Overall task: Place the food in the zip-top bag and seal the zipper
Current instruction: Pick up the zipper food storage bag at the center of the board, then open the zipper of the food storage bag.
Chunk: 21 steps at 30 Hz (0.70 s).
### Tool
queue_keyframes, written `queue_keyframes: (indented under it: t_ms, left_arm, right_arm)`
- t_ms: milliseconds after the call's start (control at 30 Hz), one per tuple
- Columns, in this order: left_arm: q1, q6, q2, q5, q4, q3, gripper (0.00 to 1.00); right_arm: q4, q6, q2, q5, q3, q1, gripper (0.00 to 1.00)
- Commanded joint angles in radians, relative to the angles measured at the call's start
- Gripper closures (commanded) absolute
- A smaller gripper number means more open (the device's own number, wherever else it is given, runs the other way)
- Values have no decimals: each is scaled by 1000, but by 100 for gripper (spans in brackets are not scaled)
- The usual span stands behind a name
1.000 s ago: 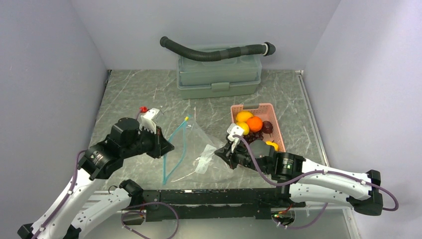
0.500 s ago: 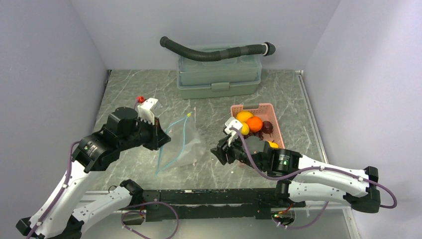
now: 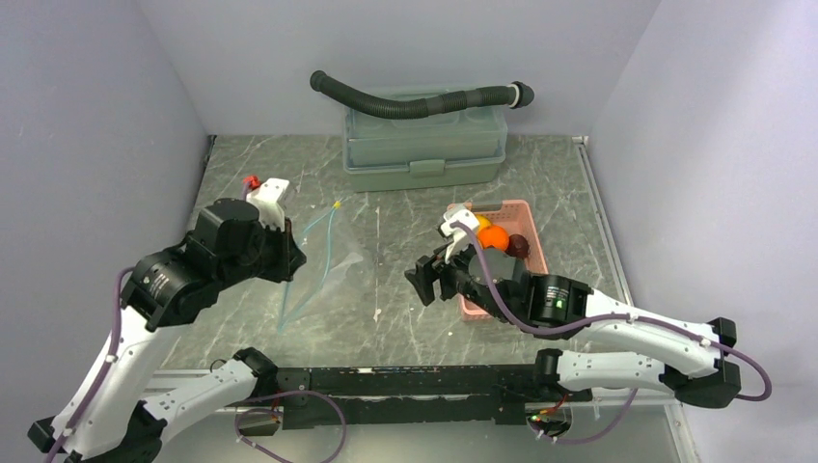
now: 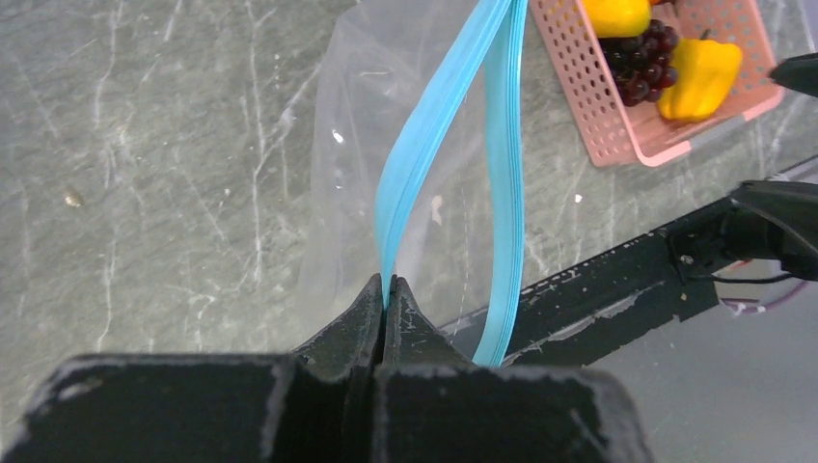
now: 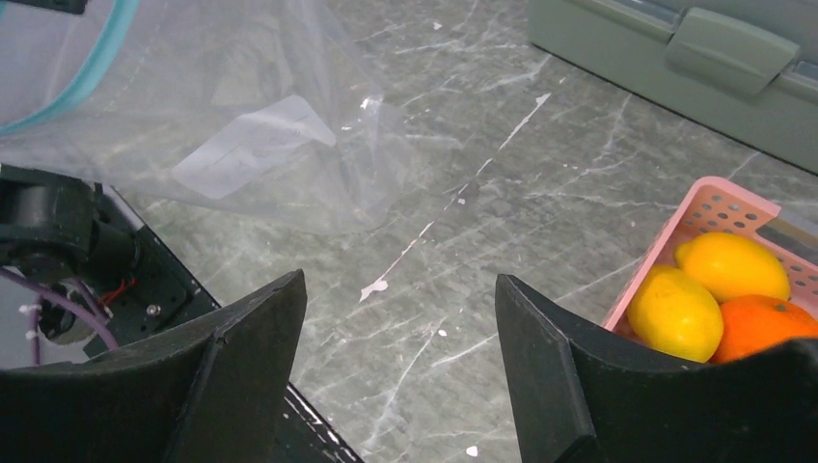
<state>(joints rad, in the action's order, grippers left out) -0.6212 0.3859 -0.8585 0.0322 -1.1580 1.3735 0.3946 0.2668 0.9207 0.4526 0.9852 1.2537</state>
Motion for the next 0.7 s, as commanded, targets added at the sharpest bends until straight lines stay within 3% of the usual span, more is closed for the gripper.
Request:
queue_keyframes:
  t_ms: [0,433,667]
  left_arm:
    - [3,10,-53,92,-37,55,100]
    - [3,78,-160,190,-54,110,100]
    - [3,130,-170,217,-28,98,100]
  right_arm:
    - [71,73,32,68,121,4,24]
    - [31,324,285,51,355,4,22]
    - [139,478,511,61,574,4,25]
